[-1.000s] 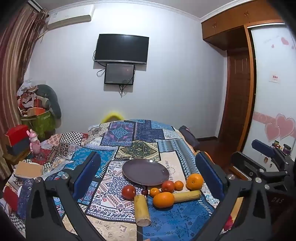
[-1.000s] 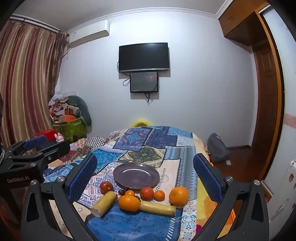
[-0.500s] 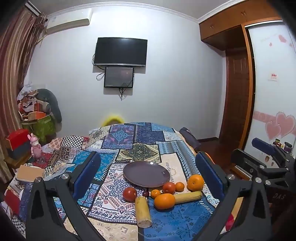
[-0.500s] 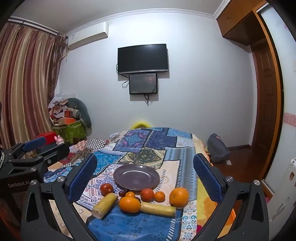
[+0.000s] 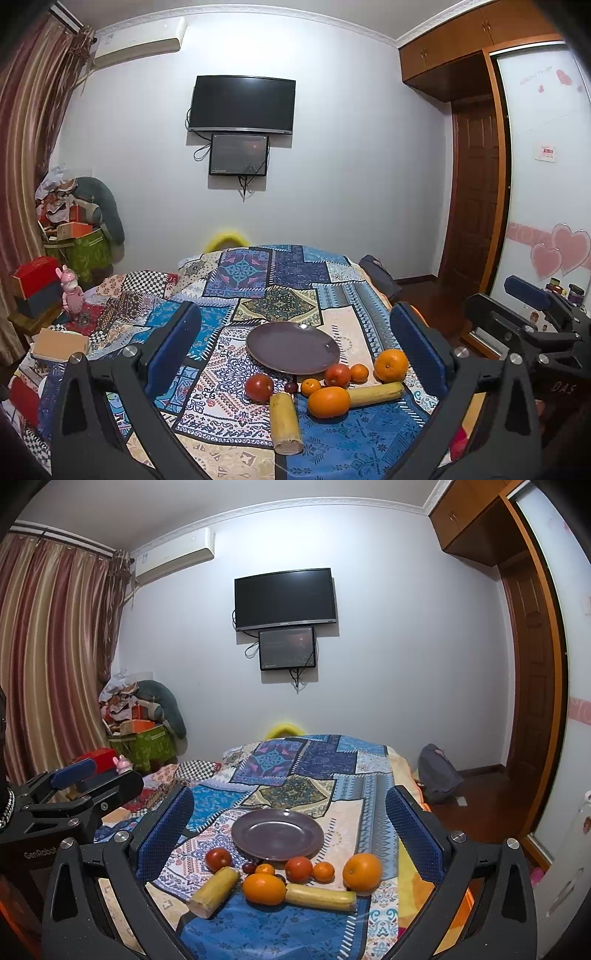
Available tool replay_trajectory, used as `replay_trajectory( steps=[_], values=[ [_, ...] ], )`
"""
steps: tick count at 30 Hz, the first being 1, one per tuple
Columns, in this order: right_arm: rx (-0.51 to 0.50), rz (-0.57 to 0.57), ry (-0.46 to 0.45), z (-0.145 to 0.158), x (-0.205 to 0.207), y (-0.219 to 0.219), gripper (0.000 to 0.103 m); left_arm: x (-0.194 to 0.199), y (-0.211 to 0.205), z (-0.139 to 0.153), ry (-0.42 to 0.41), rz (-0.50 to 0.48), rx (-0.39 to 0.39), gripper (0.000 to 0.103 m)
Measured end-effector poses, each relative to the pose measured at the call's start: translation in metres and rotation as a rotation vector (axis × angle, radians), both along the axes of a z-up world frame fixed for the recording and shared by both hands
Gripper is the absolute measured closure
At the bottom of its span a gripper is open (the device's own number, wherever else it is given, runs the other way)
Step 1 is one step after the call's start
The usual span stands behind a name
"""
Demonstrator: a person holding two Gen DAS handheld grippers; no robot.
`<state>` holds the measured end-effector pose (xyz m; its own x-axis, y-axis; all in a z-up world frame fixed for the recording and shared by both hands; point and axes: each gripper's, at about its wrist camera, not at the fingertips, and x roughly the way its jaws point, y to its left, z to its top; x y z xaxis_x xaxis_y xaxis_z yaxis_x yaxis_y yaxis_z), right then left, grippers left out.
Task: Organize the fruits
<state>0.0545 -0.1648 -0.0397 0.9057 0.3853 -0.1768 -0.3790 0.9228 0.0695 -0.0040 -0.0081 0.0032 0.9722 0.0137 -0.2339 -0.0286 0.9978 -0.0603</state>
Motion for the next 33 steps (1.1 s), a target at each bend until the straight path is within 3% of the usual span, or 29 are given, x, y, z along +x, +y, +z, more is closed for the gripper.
replay_trajectory(
  steps=[33],
  values=[
    [0.033, -0.005, -0.023, 0.0014, -0.0022, -0.004, 0.0, -0.0015, -0.001, 0.0017, -0.011, -0.001, 0.013, 0.0]
  ],
)
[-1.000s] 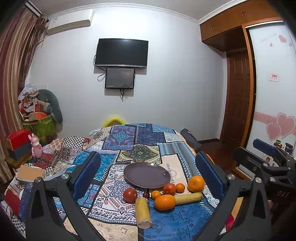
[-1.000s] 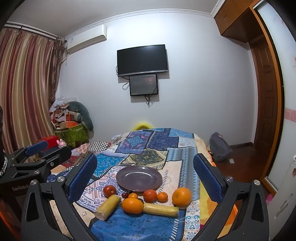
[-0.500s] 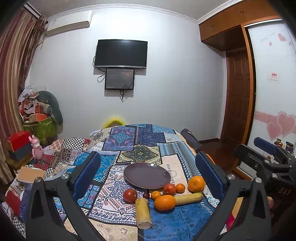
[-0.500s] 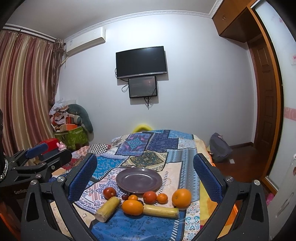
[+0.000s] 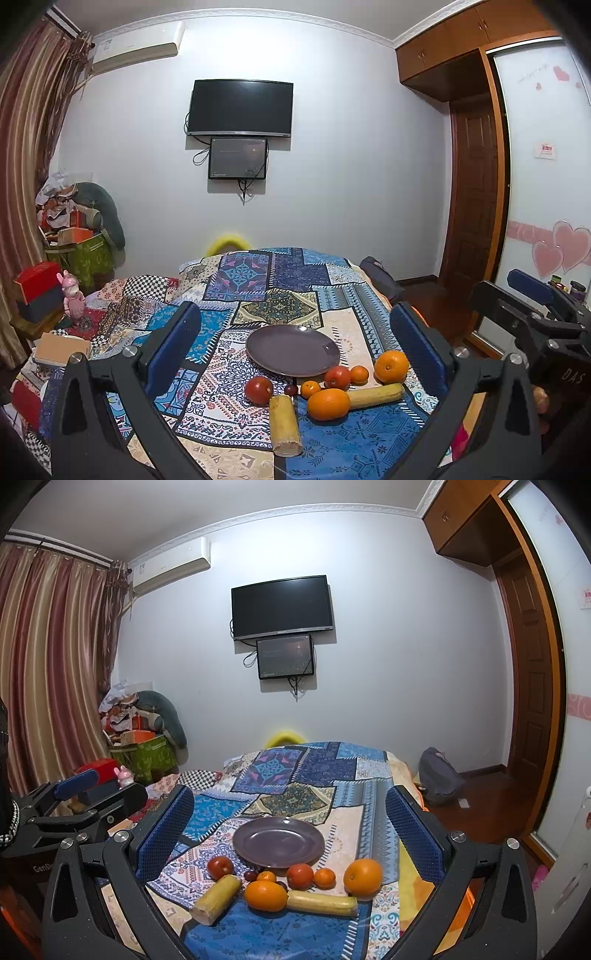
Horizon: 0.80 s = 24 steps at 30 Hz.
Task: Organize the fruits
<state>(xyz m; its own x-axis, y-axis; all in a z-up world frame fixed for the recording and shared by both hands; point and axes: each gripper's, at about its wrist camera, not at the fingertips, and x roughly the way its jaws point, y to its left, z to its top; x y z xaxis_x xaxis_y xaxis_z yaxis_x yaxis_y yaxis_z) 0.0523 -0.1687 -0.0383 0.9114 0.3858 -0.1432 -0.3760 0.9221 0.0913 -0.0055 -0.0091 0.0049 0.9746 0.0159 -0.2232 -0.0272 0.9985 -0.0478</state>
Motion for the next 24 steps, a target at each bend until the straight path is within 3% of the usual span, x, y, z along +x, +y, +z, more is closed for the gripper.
replay_trajectory(
  steps=[24],
  values=[
    [-0.021, 0.01, 0.014, -0.0006, 0.0029, 0.0014, 0.0, 0.0022, 0.0031, -0.0025, -0.002, 0.018, -0.012, 0.0]
  ],
)
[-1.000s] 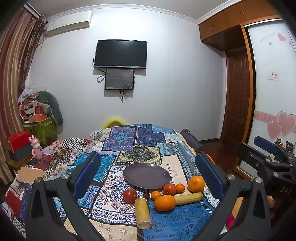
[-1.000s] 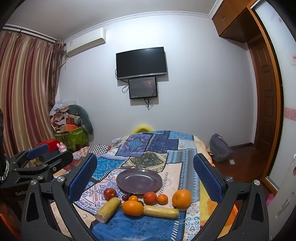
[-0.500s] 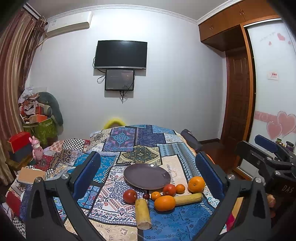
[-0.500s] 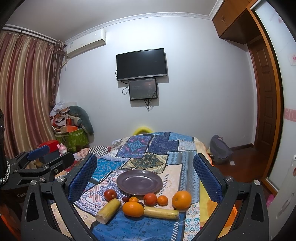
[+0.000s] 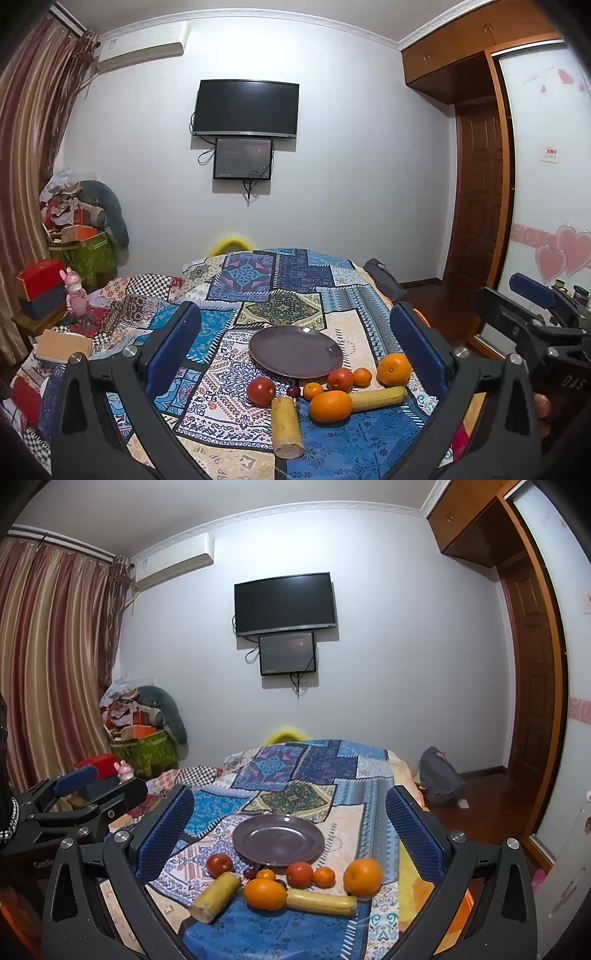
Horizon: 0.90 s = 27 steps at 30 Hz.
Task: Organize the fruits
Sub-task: 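Move left tool to the yellow cylinder while right tool reaches the large orange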
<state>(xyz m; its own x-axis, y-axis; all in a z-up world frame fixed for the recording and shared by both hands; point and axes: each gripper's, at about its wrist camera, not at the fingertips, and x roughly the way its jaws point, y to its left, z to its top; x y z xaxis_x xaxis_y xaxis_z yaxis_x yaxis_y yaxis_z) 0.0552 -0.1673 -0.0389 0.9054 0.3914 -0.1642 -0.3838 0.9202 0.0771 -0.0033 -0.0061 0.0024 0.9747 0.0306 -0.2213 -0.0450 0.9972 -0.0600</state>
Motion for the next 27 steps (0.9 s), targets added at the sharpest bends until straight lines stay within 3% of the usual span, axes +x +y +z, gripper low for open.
replay_trajectory(
  steps=[5, 11, 13, 19, 27],
  values=[
    [-0.011, 0.005, 0.028, -0.004, 0.007, -0.001, 0.001, 0.004, 0.003, -0.004, 0.012, 0.01, 0.002, 0.005],
    [-0.004, 0.024, 0.129, -0.016, 0.029, -0.007, 0.021, 0.02, 0.006, -0.017, 0.082, -0.001, 0.006, 0.022],
    [-0.009, 0.027, 0.16, -0.022, 0.037, -0.009, 0.035, 0.027, 0.009, -0.024, 0.117, -0.003, 0.011, 0.027],
    [-0.036, 0.035, 0.261, -0.044, 0.059, -0.014, 0.049, 0.057, 0.022, -0.055, 0.263, -0.018, -0.017, 0.042],
    [-0.063, 0.106, 0.422, -0.077, 0.083, -0.001, 0.05, 0.095, 0.035, -0.101, 0.443, -0.025, -0.053, 0.045]
  ],
)
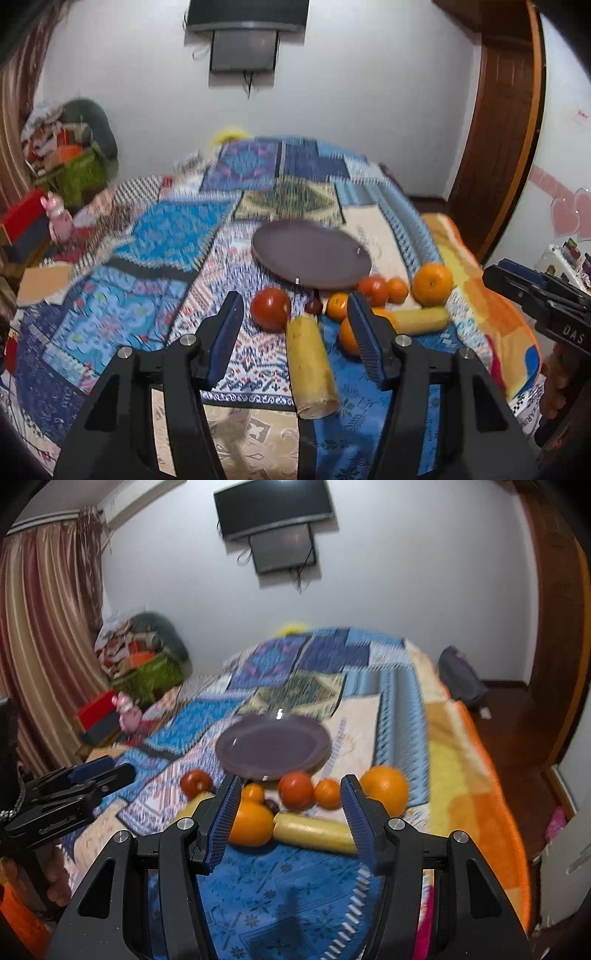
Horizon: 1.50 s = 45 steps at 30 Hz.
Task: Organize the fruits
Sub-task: 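Move left tool to the yellow cylinder while right tool reaches the large orange, then close left gripper on the yellow cylinder while right gripper closes on the large orange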
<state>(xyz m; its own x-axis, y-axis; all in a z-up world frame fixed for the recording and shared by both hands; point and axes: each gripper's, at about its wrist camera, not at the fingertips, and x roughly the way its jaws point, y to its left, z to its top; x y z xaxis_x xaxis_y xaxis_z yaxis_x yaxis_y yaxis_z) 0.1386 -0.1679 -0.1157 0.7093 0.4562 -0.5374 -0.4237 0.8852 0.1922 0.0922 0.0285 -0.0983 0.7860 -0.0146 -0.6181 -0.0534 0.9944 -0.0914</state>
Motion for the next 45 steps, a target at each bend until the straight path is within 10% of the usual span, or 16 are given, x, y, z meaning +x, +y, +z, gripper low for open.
replay_trajectory(
  steps=[15, 45],
  values=[
    [-0.032, 0.119, 0.167, -0.048, 0.037, 0.043, 0.05, 0.045, 0.001, -0.069, 0.238, -0.044, -0.044, 0.054],
    [-0.187, 0.146, 0.171, -0.075, 0.054, 0.088, 0.037, 0.042, 0.009, -0.091, 0.308, -0.093, -0.087, 0.064]
  ],
)
